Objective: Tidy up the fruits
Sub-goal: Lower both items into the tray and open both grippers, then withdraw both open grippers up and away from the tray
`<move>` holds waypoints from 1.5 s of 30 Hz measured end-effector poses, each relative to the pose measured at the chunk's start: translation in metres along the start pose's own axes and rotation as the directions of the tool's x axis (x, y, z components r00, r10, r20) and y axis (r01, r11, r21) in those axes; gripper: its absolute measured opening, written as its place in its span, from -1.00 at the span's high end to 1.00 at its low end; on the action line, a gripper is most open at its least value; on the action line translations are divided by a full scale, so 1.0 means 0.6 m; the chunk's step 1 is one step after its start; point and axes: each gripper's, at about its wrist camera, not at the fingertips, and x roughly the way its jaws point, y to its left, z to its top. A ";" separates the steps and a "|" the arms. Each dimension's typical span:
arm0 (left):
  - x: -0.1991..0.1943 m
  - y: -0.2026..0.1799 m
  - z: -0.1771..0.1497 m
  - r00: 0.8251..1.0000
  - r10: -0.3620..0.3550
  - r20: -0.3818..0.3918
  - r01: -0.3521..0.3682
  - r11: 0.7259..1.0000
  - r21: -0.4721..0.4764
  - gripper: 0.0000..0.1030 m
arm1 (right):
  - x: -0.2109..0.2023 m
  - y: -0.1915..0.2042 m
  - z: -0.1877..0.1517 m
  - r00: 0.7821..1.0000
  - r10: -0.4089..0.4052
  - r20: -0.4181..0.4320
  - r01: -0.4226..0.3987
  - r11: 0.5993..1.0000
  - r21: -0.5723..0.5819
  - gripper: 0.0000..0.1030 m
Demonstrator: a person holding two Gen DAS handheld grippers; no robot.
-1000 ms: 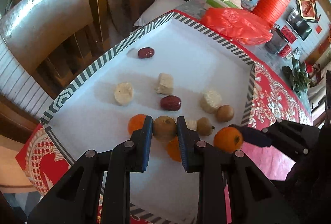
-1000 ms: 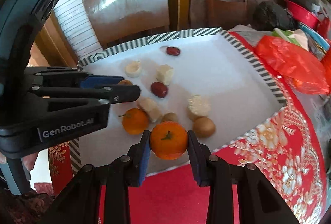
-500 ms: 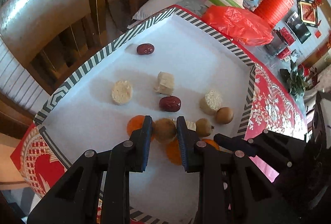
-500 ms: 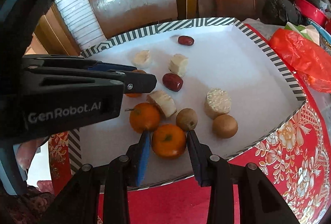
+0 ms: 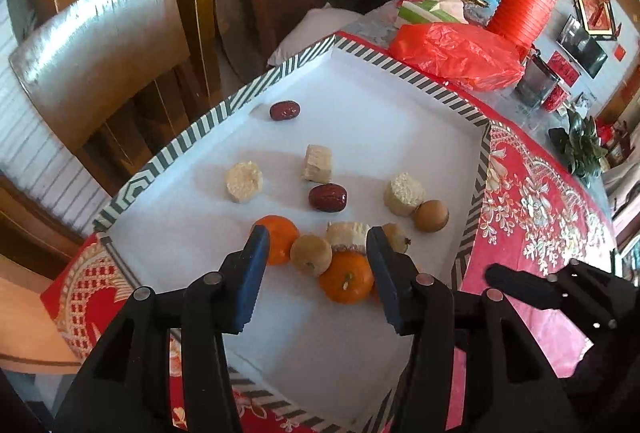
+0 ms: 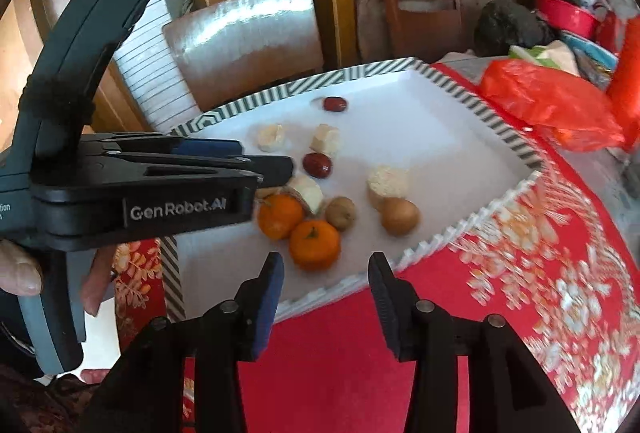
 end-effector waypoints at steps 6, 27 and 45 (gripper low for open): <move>-0.022 -0.018 -0.031 0.999 0.038 0.035 -0.039 0.999 0.037 0.03 | -0.038 -0.021 -0.034 1.000 -0.012 0.022 0.011 0.999 0.049 0.15; -0.087 -0.059 -0.089 0.992 0.039 0.117 -0.051 0.994 0.100 0.03 | -0.087 -0.011 -0.094 0.999 -0.020 0.048 0.017 0.998 0.065 0.15; -0.093 -0.062 -0.086 0.986 0.032 0.164 -0.046 0.995 0.084 0.03 | -0.086 -0.028 -0.105 0.999 -0.026 0.034 0.022 0.996 0.091 0.15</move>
